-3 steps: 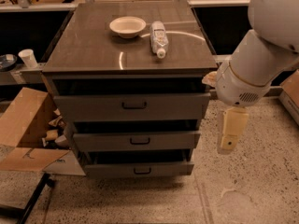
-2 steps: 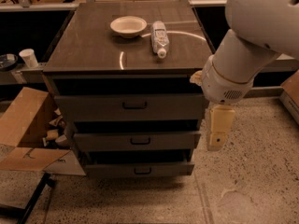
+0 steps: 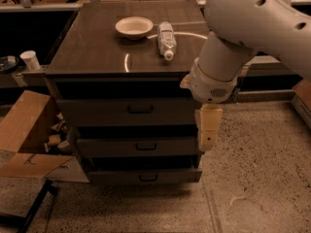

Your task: Open top drawer

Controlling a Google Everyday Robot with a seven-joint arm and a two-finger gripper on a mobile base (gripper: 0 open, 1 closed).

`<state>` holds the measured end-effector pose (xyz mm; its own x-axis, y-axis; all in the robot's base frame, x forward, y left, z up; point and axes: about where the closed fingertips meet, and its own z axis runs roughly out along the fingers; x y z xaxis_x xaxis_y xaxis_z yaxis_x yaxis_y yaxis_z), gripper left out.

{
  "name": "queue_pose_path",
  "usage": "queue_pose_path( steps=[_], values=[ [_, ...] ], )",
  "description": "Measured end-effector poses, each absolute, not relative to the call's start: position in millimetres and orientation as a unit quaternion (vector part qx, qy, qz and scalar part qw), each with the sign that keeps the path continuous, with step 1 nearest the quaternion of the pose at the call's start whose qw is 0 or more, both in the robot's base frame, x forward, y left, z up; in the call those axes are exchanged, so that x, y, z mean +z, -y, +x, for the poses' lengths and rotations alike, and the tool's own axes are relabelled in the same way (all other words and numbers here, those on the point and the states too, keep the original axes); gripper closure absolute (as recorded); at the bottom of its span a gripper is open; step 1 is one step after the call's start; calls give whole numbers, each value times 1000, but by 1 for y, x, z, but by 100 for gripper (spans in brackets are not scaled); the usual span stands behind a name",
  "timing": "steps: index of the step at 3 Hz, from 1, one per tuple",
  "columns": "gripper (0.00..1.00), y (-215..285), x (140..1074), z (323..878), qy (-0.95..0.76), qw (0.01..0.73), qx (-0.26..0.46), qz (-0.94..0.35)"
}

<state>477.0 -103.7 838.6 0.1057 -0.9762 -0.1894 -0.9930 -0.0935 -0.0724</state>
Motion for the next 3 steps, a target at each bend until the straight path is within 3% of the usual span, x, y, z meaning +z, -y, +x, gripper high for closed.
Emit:
queue_pose_path(
  steps=[1,3],
  values=[
    [0,120,787,504,-676,80,67,-730],
    [0,121,766,508,-678,71,82,-727]
  ],
)
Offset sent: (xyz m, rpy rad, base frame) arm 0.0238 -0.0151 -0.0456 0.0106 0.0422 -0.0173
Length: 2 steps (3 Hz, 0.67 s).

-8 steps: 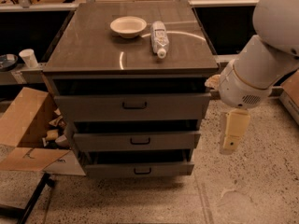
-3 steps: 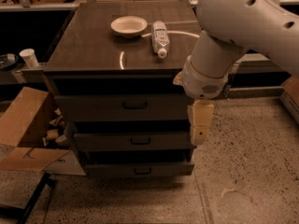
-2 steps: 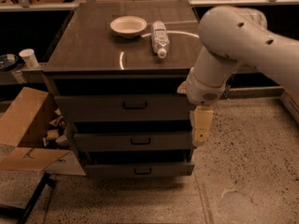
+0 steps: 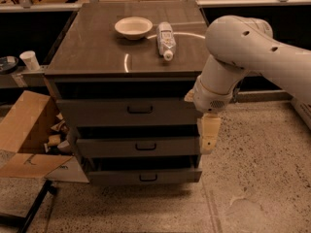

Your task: Open top drawer

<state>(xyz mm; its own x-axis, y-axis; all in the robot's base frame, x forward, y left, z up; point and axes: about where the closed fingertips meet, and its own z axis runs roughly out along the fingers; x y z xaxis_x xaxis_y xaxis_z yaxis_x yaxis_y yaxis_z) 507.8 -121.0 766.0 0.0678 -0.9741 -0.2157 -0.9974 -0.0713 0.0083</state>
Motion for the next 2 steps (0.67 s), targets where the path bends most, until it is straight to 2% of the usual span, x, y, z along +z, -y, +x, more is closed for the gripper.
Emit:
queue_pose_path(
  steps=[2],
  values=[
    [0,109,769,533,-655,97,34,-749]
  ],
)
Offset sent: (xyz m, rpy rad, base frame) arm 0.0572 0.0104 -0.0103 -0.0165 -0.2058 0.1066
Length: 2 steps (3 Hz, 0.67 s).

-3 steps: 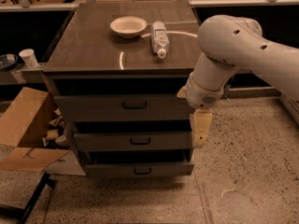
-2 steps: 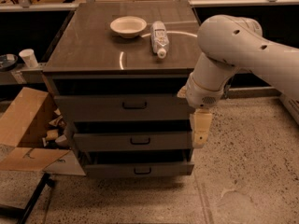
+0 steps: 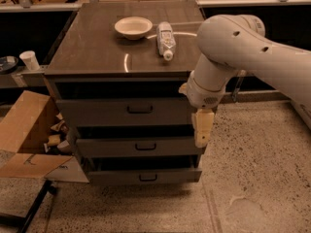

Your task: Open top drawer

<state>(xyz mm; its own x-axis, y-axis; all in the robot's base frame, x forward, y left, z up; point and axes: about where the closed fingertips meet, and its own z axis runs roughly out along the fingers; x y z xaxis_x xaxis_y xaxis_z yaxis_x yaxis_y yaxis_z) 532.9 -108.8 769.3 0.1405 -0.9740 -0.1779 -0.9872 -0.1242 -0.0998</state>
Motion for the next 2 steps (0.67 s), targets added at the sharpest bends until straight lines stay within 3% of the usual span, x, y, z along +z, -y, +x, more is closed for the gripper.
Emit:
queue_pose_path(
  steps=[2],
  values=[
    [0,134,710,581,-641,109,50,-758]
  ],
)
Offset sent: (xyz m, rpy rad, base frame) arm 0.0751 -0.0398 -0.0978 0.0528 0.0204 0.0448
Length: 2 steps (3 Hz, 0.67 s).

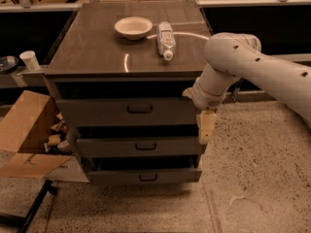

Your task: Open top drawer

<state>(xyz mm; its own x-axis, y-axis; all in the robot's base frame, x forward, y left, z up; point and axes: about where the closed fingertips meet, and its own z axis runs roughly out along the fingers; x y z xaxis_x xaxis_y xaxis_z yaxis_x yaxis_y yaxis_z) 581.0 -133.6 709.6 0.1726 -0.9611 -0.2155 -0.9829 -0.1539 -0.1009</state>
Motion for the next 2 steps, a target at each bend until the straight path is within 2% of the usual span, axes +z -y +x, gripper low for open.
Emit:
queue_pose_path(
  steps=[2],
  values=[
    [0,131,672,617,-638,128,45,-758]
  ],
)
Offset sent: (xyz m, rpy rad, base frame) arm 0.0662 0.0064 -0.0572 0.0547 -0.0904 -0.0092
